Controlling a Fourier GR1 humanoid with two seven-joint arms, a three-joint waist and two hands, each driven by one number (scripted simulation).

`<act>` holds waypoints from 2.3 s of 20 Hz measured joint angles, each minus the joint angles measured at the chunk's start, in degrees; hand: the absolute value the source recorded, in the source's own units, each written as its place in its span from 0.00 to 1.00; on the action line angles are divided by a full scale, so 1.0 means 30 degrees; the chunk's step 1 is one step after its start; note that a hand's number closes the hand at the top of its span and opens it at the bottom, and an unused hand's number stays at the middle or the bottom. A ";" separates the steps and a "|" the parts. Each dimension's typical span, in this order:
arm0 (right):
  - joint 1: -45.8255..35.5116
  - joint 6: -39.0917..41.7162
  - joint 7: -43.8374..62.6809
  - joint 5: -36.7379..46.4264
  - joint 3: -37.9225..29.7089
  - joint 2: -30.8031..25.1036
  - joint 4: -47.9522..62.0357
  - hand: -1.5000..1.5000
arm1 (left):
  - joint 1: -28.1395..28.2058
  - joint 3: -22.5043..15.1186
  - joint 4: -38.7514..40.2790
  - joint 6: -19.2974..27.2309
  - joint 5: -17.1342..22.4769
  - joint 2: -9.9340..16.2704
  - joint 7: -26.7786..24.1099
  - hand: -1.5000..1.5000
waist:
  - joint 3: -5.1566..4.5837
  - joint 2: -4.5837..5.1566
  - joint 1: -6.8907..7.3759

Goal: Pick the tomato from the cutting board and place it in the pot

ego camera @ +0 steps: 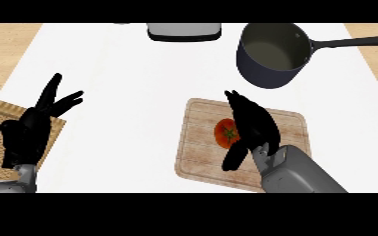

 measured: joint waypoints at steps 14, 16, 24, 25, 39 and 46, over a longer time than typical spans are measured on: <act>-0.0120 0.0232 -0.0986 0.1735 -0.0769 0.1771 0.3468 0.00 | 0.0394 0.0872 0.1134 -0.0640 -0.0573 -0.0464 -0.0044 0.50 | -0.0188 0.0062 -0.0024; 0.0147 0.0305 -0.1193 0.2113 -0.0927 0.2118 0.3662 0.00 | 0.0850 0.1068 0.1158 -0.0700 -0.0759 -0.0673 -0.0076 0.50 | -0.0238 0.0069 -0.0014; 0.0279 0.0716 -0.3990 0.3912 -0.1471 0.2842 0.5234 1.00 | 0.1281 0.2164 0.1675 -0.1663 -0.1136 -0.1069 -0.0391 0.50 | -0.0319 0.0054 0.0006; 0.0445 0.0672 -0.4400 0.4151 -0.1639 0.2815 0.5302 1.00 | 0.1184 0.2330 0.1713 -0.1797 -0.1214 -0.1080 -0.0314 0.50 | -0.0325 0.0036 0.0008; 0.2260 0.4149 -1.5386 0.4315 0.0650 -0.2982 0.1621 1.00 | 0.1520 0.2762 0.1731 -0.2134 -0.1849 -0.1499 -0.0623 0.50 | -0.0311 0.0068 -0.0146; 0.2592 0.2387 -1.6773 0.5845 -0.1037 -0.4983 -0.1473 1.00 | 0.1645 0.2999 0.1684 -0.2310 -0.1985 -0.1626 -0.0554 0.50 | -0.0312 0.0011 -0.0234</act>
